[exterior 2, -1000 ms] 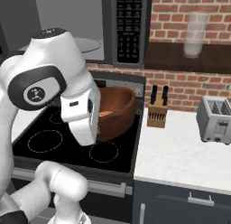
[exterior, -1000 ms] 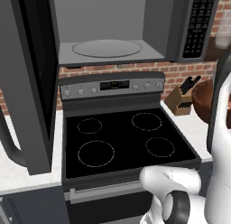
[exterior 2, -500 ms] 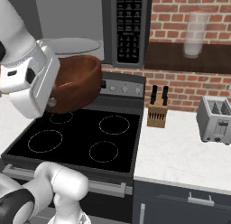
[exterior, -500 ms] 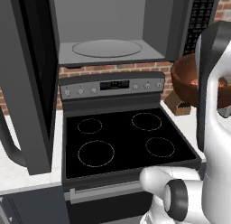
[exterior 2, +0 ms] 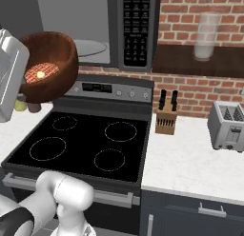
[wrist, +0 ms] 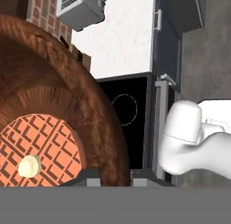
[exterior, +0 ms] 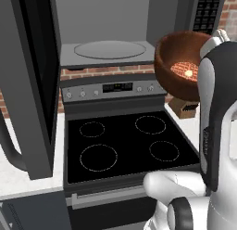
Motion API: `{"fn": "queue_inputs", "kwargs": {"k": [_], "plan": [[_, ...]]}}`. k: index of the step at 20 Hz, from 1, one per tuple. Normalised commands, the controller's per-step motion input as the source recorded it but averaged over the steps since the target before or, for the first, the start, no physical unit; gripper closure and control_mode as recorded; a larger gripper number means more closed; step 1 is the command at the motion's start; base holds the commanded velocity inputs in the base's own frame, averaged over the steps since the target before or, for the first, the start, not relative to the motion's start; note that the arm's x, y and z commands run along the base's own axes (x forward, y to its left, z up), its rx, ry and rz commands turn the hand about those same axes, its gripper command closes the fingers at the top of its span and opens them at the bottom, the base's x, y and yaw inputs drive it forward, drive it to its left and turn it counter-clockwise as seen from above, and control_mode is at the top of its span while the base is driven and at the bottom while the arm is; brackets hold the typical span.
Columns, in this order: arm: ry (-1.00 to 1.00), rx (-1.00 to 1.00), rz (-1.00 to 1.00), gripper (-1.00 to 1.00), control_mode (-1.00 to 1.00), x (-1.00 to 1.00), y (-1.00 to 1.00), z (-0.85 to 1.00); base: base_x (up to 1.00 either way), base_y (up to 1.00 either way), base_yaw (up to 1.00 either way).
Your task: Open the microwave, place the bowl with waffle inside the microwave, then close the microwave door and turn it on.
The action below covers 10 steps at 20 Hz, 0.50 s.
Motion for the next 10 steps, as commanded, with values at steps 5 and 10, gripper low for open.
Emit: {"fn": "queue_inputs", "kwargs": {"k": [5,10], "plan": [[-0.05,0.14,0.06,1.00,-1.00,0.30,0.33,0.29,0.00,0.00,0.00],[0.00,0.07,0.06,1.00,-1.00,0.55,0.18,0.31,0.00,0.00,0.00]]}}
